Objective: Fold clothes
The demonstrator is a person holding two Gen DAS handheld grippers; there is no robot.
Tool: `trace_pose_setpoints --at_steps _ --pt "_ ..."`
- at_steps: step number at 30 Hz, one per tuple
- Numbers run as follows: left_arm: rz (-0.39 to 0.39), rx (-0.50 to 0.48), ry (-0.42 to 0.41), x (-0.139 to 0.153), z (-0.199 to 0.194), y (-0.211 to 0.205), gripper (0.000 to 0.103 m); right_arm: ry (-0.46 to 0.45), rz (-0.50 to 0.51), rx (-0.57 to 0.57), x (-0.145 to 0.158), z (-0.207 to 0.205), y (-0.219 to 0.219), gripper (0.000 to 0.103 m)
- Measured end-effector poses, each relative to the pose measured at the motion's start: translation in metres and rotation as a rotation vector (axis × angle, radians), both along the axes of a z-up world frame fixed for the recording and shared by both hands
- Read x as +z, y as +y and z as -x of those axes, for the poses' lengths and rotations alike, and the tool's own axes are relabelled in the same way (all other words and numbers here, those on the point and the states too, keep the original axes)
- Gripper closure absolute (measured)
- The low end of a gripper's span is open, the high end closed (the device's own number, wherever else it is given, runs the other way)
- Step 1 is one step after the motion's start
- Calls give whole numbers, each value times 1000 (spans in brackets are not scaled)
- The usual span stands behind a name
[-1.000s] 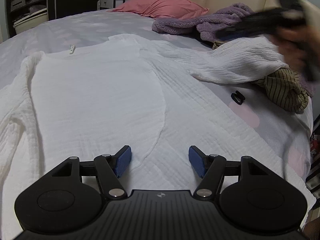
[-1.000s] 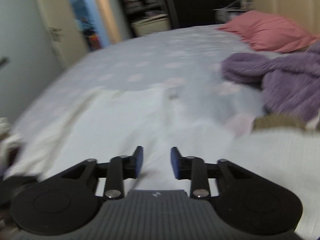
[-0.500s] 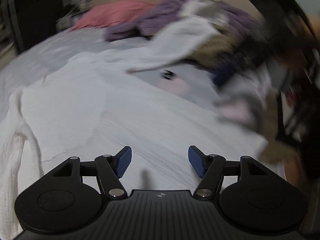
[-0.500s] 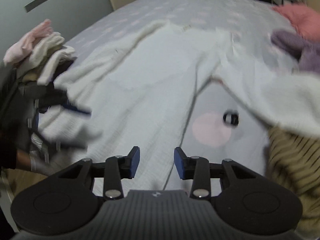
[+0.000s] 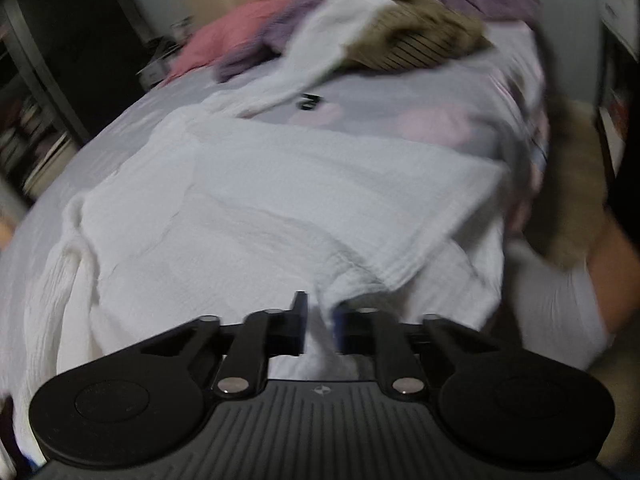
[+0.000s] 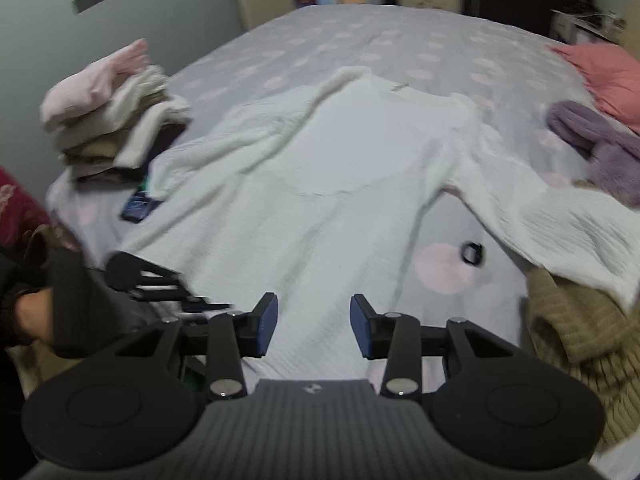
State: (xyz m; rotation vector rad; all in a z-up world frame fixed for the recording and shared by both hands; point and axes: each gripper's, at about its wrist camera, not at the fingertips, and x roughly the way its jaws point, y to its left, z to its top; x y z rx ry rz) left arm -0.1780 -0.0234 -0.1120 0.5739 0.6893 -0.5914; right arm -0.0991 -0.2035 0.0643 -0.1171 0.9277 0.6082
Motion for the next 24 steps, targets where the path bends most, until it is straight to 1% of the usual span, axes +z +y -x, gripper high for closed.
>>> trace_pose_setpoints --at_steps 1,4,5,8,10,12,17,18,20,24 --pt "21 24 5 4 -2 4 102 11 -10 -29 -5 2 -5 59" --pt "42 33 0 26 4 28 102 40 10 -96 -29 4 -12 59" --pt "44 50 -8 34 5 36 103 54 9 -119 -37 4 -13 59" --pt "28 109 -15 60 5 69 103 87 -1 -171 -56 3 -12 59" --pt "6 107 -9 68 10 82 103 85 -18 -190 -61 2 -6 59" --pt "0 112 10 66 15 87 103 83 -23 -204 -68 2 1 59" --pt "-43 186 29 51 11 98 103 92 -1 -221 -87 4 10 59" --pt "-47 216 39 47 7 105 103 97 1 -218 -92 5 10 59" --pt "-50 263 53 43 1 115 103 113 1 -213 -102 8 12 59" --pt "-32 310 67 42 -6 128 103 148 -2 -192 -121 15 20 59"
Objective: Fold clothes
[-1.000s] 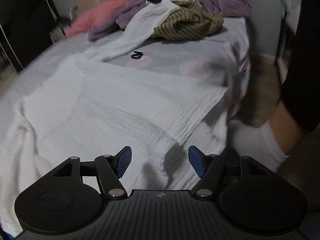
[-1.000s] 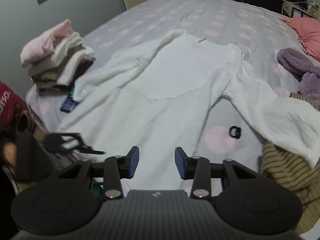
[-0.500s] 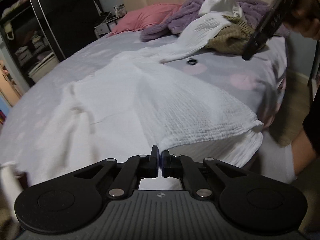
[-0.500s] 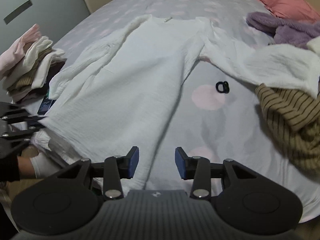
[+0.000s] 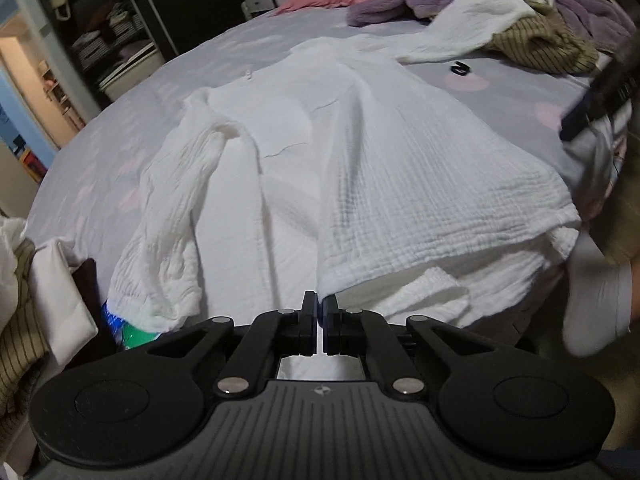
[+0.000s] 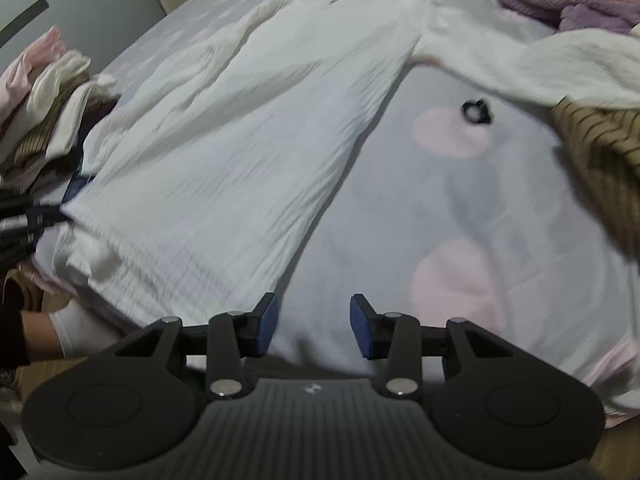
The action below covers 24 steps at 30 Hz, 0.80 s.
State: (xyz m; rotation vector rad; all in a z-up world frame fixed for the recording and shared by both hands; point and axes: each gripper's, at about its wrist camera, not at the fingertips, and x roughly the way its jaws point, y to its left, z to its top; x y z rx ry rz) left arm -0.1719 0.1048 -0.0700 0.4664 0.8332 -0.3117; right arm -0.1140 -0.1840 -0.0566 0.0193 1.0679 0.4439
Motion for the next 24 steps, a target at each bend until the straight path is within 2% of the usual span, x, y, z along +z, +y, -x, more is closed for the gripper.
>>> trace_pose_setpoints --at_steps 6,11,15,19,24 --pt "33 19 21 0 -2 5 102 39 -72 101 -16 18 27 59" --pt "57 26 32 -3 0 6 102 70 -74 126 -31 29 48 59" --pt "65 38 19 1 0 9 102 122 -103 61 -45 25 49 59" --pt "76 49 1 7 0 12 102 127 -150 15 -48 30 47 60" --pt "86 60 -22 15 2 13 102 166 -284 -163 -53 37 39 60"
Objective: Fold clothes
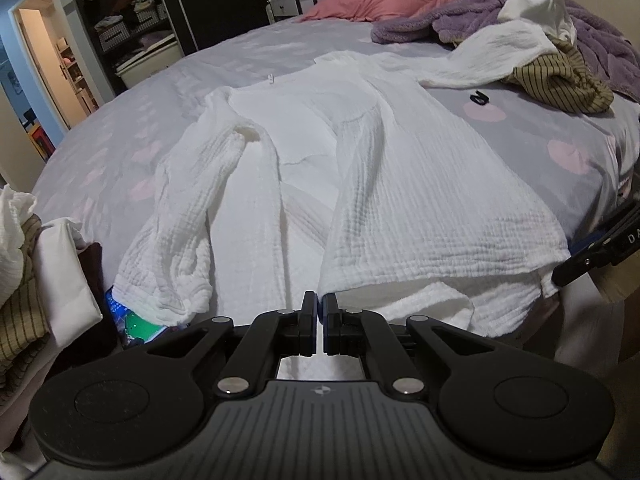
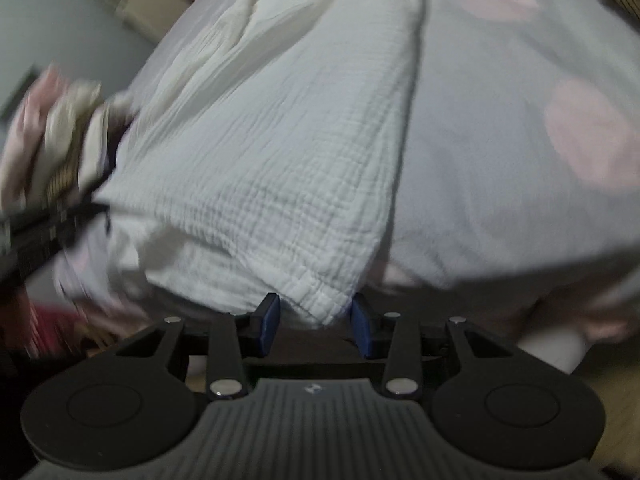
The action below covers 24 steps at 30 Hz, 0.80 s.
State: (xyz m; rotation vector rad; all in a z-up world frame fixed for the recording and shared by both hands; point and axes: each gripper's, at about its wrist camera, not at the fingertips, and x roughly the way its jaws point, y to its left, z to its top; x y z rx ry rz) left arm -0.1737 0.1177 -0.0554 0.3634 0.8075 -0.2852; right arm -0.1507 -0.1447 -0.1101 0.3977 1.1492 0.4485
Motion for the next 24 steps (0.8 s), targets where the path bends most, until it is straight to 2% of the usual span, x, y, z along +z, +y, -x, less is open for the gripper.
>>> trace_pose_setpoints --at_steps 2,3,4,5,9,13,17,21,24 --pt "4 3 -12 4 1 0 102 4 -10 -41 -1 4 2 62" --pt "8 4 -18 6 1 0 102 -3 15 -45 -1 7 4 67" --pt "12 6 -24 9 2 1 102 -19 63 -43 2 9 7 90" --pt "16 5 -28 11 2 1 102 -41 117 -38 5 12 10 94" --pt "35 -13 -48 19 4 -2 102 -187 311 -22 43 22 6 96" --pt "69 -76 -70 25 11 -12 102 -275 422 -69 91 35 -22 97" --pt "85 -162 -74 26 22 -35 102 -218 449 -114 102 50 -58 97" --pt "76 -213 -48 19 27 -52 102 -133 454 -113 81 60 -71 97" --pt "52 -232 -25 11 27 -58 102 -104 422 -96 59 54 -71 97"
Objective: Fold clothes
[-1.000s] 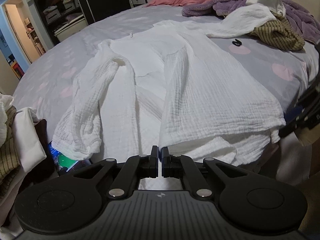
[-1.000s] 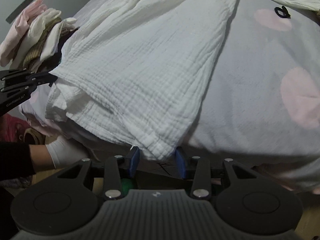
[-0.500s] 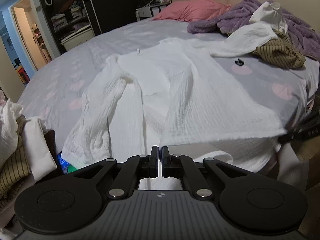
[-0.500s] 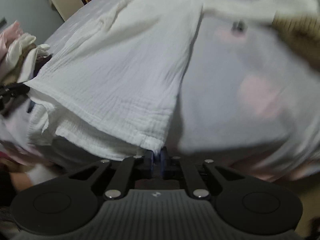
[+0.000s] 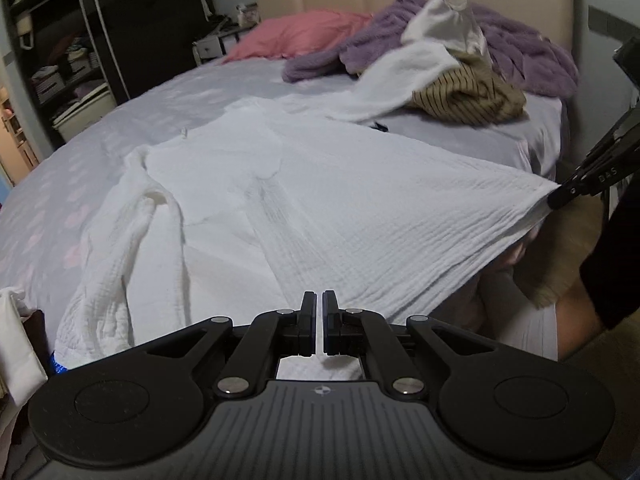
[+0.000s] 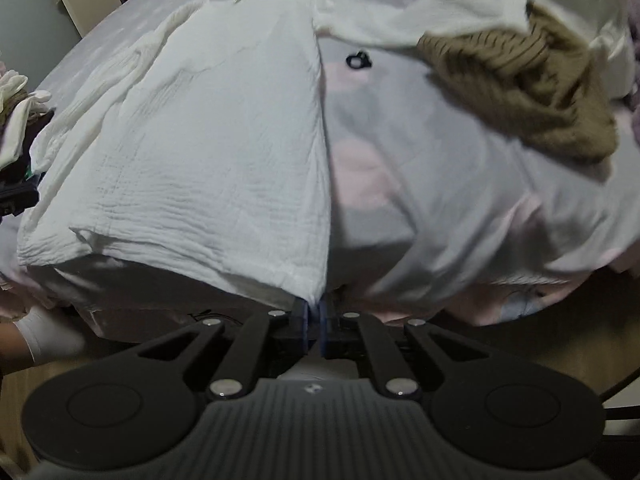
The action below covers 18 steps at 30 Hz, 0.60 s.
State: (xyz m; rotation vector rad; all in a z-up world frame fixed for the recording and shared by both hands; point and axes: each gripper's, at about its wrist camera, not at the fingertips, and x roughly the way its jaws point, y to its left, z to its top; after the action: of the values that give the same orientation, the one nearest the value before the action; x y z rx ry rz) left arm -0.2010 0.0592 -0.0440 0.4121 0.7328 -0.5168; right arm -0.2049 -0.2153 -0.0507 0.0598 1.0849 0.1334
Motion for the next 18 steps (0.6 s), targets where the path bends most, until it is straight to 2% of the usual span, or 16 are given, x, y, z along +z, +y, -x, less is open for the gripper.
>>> trace_pose_setpoints --at_steps 2,4,7,9,12,14,15,18 --pt "-3 13 11 -3 -3 3 102 13 7 9 -11 -7 1 96" --pt "-1 37 15 -2 -7 9 102 65 -3 9 -18 -15 -2 88" --pt "-6 61 35 3 -12 26 102 91 -45 -43 -14 -18 -12 66" --pt "-19 68 57 7 -18 41 98 41 -43 -23 -1 -22 -10 66" --pt "-99 81 35 14 -23 67 81 -43 -37 28 17 -33 0 60" --pt "-100 122 47 14 -26 86 73 -77 -46 43 21 -46 6 59" --pt "-97 143 55 14 -27 95 73 -85 -62 46 20 -53 7 59" --pt "-7 240 122 5 -33 112 72 -101 -86 50 13 -73 11 59"
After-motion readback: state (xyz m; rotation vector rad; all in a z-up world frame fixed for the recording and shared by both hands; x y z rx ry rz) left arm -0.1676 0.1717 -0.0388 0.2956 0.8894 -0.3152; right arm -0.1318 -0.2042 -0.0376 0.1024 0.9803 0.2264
